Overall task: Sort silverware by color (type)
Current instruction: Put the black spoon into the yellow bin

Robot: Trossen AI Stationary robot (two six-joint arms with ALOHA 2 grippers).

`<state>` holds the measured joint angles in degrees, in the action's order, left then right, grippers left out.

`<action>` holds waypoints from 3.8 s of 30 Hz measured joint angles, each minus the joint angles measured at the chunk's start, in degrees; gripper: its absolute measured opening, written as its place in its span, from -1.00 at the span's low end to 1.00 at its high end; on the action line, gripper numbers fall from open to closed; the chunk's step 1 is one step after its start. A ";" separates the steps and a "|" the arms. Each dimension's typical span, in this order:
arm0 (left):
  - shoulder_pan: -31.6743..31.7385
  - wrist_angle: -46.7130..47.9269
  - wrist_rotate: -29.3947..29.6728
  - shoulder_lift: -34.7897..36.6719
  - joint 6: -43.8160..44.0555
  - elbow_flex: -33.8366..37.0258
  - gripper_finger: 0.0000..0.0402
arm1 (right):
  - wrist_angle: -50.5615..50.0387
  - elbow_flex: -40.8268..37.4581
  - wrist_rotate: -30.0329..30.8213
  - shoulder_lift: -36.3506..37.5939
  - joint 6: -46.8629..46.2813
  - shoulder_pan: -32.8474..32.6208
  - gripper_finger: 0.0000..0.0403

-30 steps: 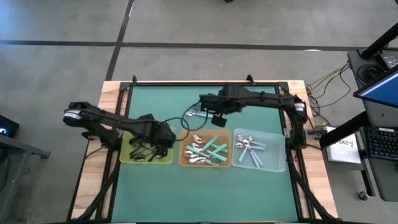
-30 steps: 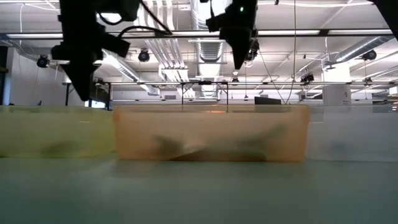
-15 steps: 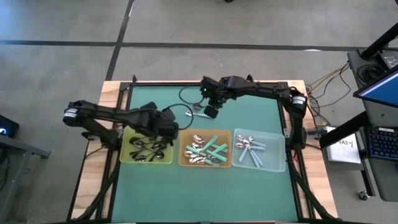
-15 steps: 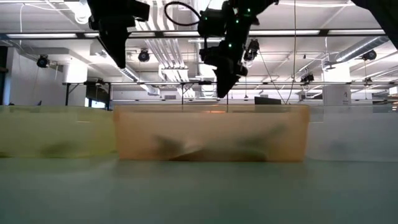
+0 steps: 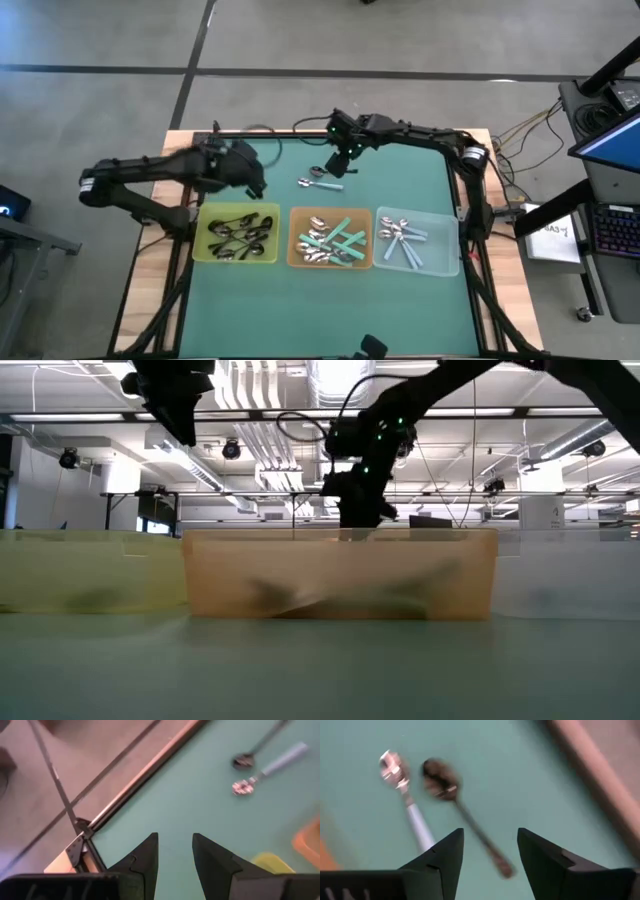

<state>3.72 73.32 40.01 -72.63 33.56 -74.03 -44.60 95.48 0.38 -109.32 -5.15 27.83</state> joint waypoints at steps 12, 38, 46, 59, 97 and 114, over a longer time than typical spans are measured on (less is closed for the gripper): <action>12.23 -9.33 0.00 7.39 -10.07 -0.15 -0.49 | 0.03 1.22 -6.86 -8.60 14.64 0.95 -0.16; 14.02 -10.34 0.04 8.51 -15.12 -0.15 -0.49 | 1.95 1.53 -6.01 -14.45 22.84 2.16 -0.70; 13.95 -10.42 0.00 8.51 -16.07 0.30 -0.49 | 1.46 1.37 -6.18 -13.70 22.45 2.19 -0.95; 13.85 -50.58 -12.49 16.07 -15.96 28.17 -0.49 | 4.98 1.09 -6.51 -4.06 16.42 1.93 -0.95; 13.93 -101.43 -15.74 8.92 -19.51 38.06 -0.80 | 34.76 1.64 -5.55 4.54 15.52 -9.99 -0.96; 13.91 -98.96 -17.84 9.11 -17.98 38.30 -0.99 | 33.82 1.75 -2.91 5.26 15.43 -9.67 -0.96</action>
<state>17.63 -25.64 22.17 -63.51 15.58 -35.73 -10.78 97.23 -2.53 -104.05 10.28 18.17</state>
